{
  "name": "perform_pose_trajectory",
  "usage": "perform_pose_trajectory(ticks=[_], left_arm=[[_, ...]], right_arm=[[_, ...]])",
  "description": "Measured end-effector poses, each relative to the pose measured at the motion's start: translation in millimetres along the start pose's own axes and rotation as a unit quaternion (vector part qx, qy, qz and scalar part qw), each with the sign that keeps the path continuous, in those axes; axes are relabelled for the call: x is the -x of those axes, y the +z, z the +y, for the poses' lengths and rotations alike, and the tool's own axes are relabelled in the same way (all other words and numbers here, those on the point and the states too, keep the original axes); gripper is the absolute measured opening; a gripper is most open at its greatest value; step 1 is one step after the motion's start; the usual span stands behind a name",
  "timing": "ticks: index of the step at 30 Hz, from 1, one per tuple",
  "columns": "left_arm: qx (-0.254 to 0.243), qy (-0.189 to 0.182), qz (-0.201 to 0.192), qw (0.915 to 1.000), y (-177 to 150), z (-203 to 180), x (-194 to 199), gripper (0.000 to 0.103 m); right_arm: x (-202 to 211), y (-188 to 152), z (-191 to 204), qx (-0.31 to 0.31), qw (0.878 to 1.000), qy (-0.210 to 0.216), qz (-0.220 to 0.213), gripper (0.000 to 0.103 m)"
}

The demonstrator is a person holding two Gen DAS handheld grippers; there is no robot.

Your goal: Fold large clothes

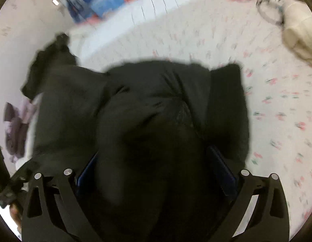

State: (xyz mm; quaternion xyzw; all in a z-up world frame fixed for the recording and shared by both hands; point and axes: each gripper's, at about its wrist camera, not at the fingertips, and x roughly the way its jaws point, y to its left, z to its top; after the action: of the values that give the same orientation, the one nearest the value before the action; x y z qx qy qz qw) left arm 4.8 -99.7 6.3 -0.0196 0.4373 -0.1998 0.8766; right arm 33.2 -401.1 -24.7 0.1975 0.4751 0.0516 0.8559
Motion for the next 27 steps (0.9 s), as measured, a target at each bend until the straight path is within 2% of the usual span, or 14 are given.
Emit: perform_pose_trajectory(ticks=[2,5,7,9,11,13,16,18,20,27], left_arm=[[-0.032,0.022,-0.018,0.9991,-6,-16,13,0.097],[-0.047,0.030,-0.029,0.9980,-20,-24,35,0.097],[-0.049,0.034,-0.033,0.9977,-32,-31,47,0.097],[-0.052,0.037,-0.035,0.9973,-43,-37,57,0.097],[-0.052,0.038,-0.032,0.9974,-50,-44,64,0.097],[-0.058,0.043,-0.038,0.9967,-60,-49,74,0.097],[-0.073,0.051,-0.044,0.9951,-69,-58,85,0.097],[-0.076,0.054,-0.049,0.9945,-73,-62,92,0.097],[-0.073,0.053,-0.052,0.9946,-75,-64,97,0.097],[-0.075,0.054,-0.067,0.9935,-77,-73,112,0.097]], right_arm=[[42,-23,18,0.026,0.998,0.017,-0.047,0.096],[67,-65,36,0.058,0.997,0.014,-0.053,0.096],[64,-90,38,0.072,0.997,-0.002,-0.025,0.096],[31,-114,38,0.090,0.994,-0.036,0.042,0.096],[16,-129,30,0.072,0.995,-0.036,0.063,0.096],[28,-136,29,0.063,0.996,-0.037,0.046,0.096],[64,-143,42,0.062,0.997,-0.023,-0.026,0.096],[74,-147,52,0.073,0.996,-0.016,-0.054,0.096],[84,-148,65,0.086,0.994,-0.013,-0.068,0.096],[93,-160,85,0.094,0.991,-0.044,-0.080,0.096]])
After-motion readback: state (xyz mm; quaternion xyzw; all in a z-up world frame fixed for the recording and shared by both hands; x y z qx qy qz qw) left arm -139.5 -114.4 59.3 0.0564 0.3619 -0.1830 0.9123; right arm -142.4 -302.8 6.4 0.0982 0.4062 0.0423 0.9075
